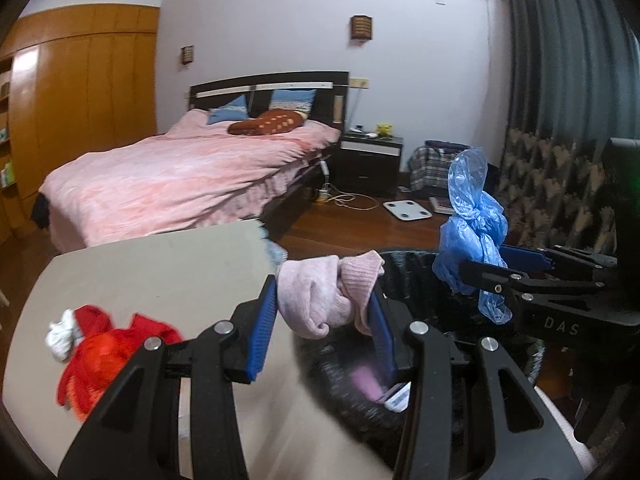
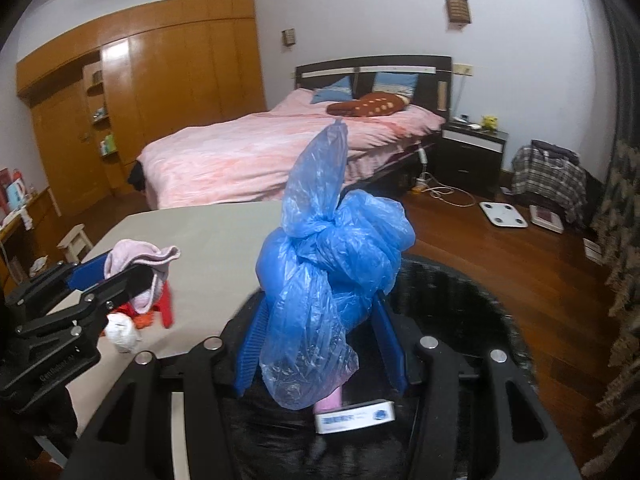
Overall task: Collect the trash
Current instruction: 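Carry the pink cloth and blue bags over the bin and release both, then return both tools to the pile and grasp the white tissue ball with the right tool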
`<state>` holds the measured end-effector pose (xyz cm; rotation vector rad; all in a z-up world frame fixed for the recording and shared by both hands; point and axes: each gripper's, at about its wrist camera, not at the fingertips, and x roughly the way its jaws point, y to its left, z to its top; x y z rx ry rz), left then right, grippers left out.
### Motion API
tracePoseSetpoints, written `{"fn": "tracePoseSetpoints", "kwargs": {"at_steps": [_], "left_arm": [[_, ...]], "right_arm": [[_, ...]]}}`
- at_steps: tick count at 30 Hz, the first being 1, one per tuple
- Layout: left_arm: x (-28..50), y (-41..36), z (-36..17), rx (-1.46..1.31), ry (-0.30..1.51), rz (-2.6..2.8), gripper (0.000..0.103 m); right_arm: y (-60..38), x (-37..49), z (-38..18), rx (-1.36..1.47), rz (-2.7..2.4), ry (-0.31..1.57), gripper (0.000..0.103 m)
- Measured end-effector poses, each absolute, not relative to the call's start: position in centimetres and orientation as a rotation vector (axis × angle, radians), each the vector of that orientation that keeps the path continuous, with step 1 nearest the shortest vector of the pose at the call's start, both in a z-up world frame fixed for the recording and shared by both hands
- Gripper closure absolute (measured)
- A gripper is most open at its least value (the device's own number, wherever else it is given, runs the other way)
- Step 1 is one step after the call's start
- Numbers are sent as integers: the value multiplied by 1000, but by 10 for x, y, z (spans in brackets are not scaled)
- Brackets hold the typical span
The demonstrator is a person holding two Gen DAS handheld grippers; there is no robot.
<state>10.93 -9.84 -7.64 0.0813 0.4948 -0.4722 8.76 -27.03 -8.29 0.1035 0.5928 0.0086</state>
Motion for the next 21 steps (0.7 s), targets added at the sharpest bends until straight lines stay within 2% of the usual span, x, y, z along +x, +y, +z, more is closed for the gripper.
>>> {"fn": "tracePoseSetpoints", "kwargs": {"at_steps": [6,8,9,11,13,19,21], "left_arm": [[121,-134,-82,93,508,-533,61],[125,-144,-86,90,518,-551,60],[128,-150,-89,90,524,-566,58],[133,-157,-94,95,543,-593,40],[135,-161,-99,95,549,-609,32],[137,-140,-99,90,549,-565,23],[134,-128,-94,100,532,-534,17]], "right_arm": [[-295,84,-89,117,-43,602,51],[-301,84,-91,116,-62,603,47],[-305,83,-92,115,-71,603,45],[-312,84,-93,116,-88,607,39],[-319,82,-94,118,-111,600,28],[-321,75,-89,125,-129,575,6],[-316,75,-89,141,-112,576,6]]}}
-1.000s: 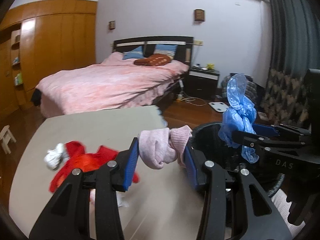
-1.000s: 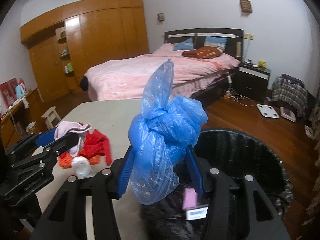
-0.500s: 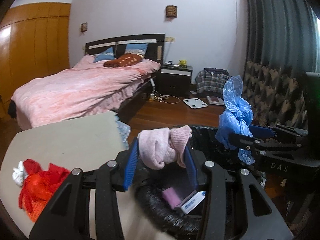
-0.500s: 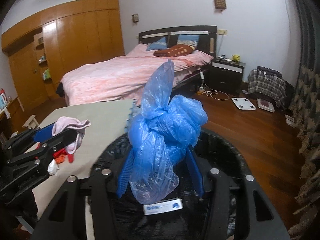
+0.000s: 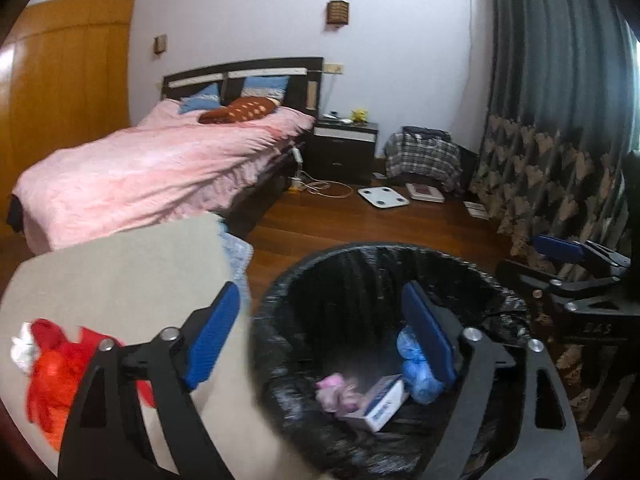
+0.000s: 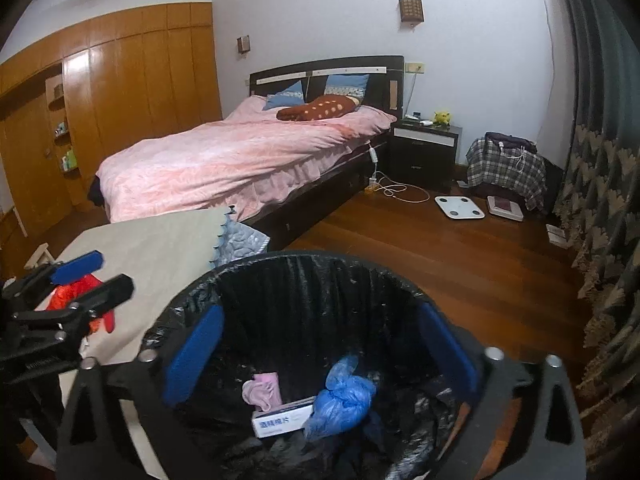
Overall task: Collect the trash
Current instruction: 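Return both tools to the pile and grasp the white tissue ball with the right tool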
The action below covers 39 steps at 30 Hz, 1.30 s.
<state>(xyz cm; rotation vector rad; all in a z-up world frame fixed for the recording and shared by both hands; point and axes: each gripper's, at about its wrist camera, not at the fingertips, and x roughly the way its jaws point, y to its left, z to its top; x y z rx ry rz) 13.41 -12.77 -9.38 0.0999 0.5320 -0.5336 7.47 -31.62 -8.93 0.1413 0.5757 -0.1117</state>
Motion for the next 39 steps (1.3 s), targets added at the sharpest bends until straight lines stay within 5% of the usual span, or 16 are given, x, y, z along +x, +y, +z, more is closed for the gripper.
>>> {"fn": "tracePoseSetpoints", "kwargs": {"at_steps": [14,39], "left_arm": [[106,6,-74,59,510,-249,11],[98,150,-123,20,583,36,11]], "right_arm": [[-224,97,-94,150,80,574,6],[-38,151,-154,8,369,691,7]]}}
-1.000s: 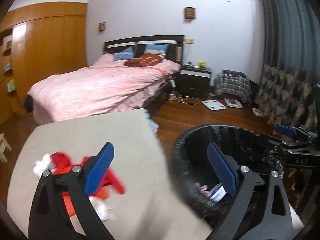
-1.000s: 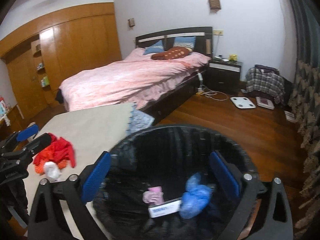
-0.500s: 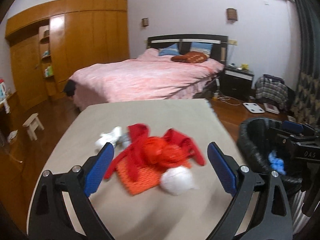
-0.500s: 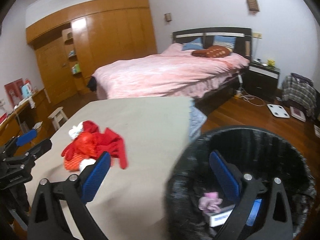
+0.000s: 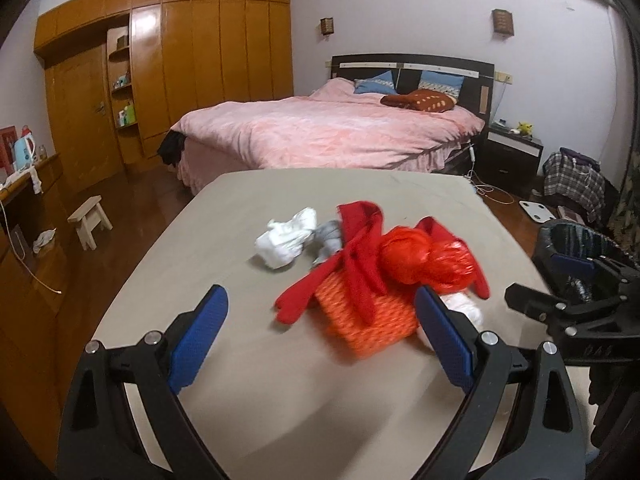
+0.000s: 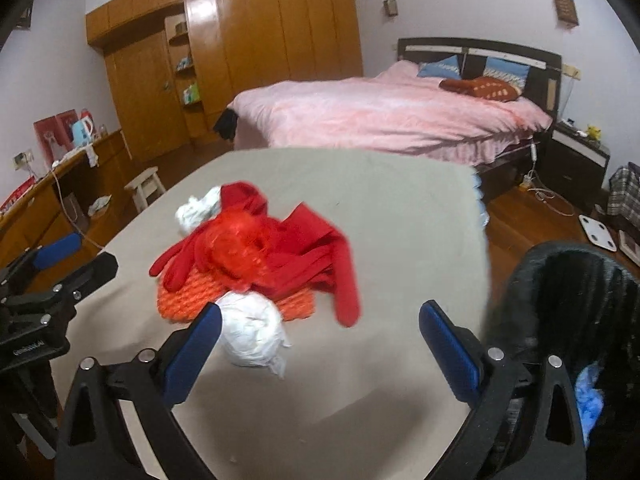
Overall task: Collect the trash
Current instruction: 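Return both tools to the pile and grasp the white tissue ball with the right tool, then grasp the red plastic bag with the left tool while the right tool holds the tissue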
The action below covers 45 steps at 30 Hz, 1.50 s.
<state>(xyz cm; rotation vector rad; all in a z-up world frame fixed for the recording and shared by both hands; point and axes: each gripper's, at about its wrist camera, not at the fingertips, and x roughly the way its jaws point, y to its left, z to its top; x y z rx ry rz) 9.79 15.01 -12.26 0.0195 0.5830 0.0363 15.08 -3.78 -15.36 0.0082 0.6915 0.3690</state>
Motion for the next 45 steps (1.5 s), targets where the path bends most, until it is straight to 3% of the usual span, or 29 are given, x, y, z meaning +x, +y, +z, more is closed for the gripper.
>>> {"fn": "tracePoseSetpoints", "kwargs": {"at_steps": [14,17,19,23,45], "left_arm": [[102,172,-140,-5,608,59,11],[102,173,-141,-9,610,59,11],[103,174,-141,-12,611,59,11],[103,172,-141,-13,609,51,11],[138,99,-143,-2,629,-78,11]], "right_arm": [[3,161,-178,-32,438,779,19],[10,163,-185,-46,458,816,30],[10,164,-189,-36,486,842,48],[9,161,-188,-38,525,851,66],[-92,171,-164,70,342,810,68]]}}
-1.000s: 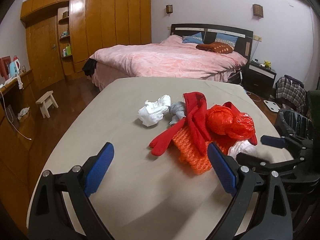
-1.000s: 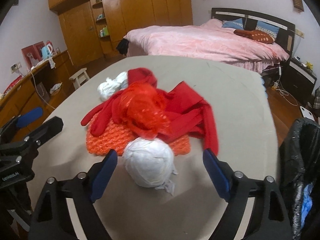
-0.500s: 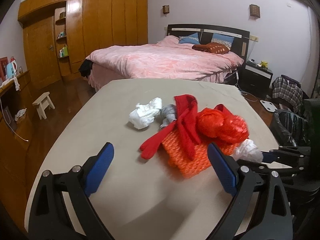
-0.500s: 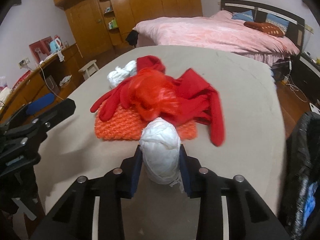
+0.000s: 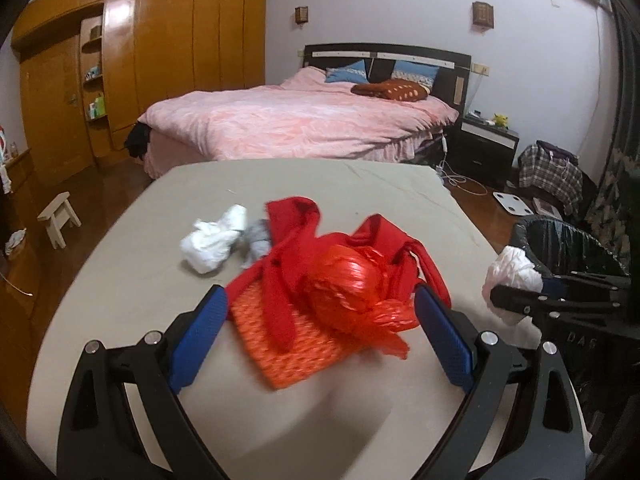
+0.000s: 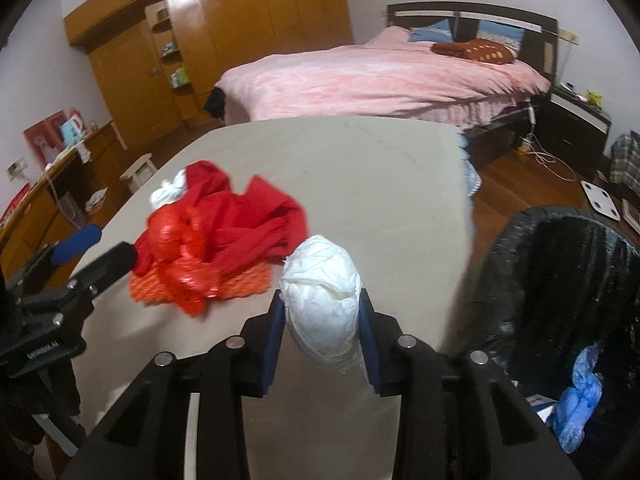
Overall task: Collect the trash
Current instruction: 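Grasp the red plastic bag with the left tool while the right tool holds the tissue, then move both tools over the bin and release the red bag and white tissue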
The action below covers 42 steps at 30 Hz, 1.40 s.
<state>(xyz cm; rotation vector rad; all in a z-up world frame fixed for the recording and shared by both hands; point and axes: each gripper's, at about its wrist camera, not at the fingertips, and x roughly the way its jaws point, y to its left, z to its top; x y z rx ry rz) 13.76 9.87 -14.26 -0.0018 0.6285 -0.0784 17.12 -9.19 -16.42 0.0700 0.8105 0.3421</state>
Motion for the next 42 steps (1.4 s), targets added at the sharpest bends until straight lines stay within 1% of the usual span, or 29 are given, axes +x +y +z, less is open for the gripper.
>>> {"fn": "tracePoseSetpoints", "kwargs": {"at_steps": [2,3,4,5,7,9,10,11,12,14,18,31,42], "left_arm": [[144,94,-145,-4,633,-80,12],[147,91,-146,-4,633,-80,14],[150,90,-148,-4,635,-82,20],[156,87,-150,-2,643,-83,23],[161,84,-153,-1,653,-75,24],[166,83,-157,-2,666,-69,34],[169,83,-160,-5,676,-65,43],[171,82,-162,-9,685,-67,56],[172,83,-163,-13,691,-68,61],[171,83,-164,-17,694,-65,64],[161,83,-156,-26,674,-74,65],[121,71,-115,-24,600,-114,65],[118,32,-94,-2,565,-194,65]], "right_arm": [[-95,173,-166,73,333,814,68],[-96,174,-167,72,330,814,68],[-97,175,-167,69,326,813,68],[-97,174,-168,66,325,812,68],[-97,176,-168,64,327,809,68],[-98,176,-169,67,328,810,68],[-98,176,-170,68,329,812,68],[-98,176,-171,68,328,814,68],[-98,176,-172,68,329,816,68],[-99,175,-173,70,330,819,68],[-101,172,-168,74,332,806,68],[-113,150,-131,91,338,730,68],[-156,123,-104,108,271,678,68]]}}
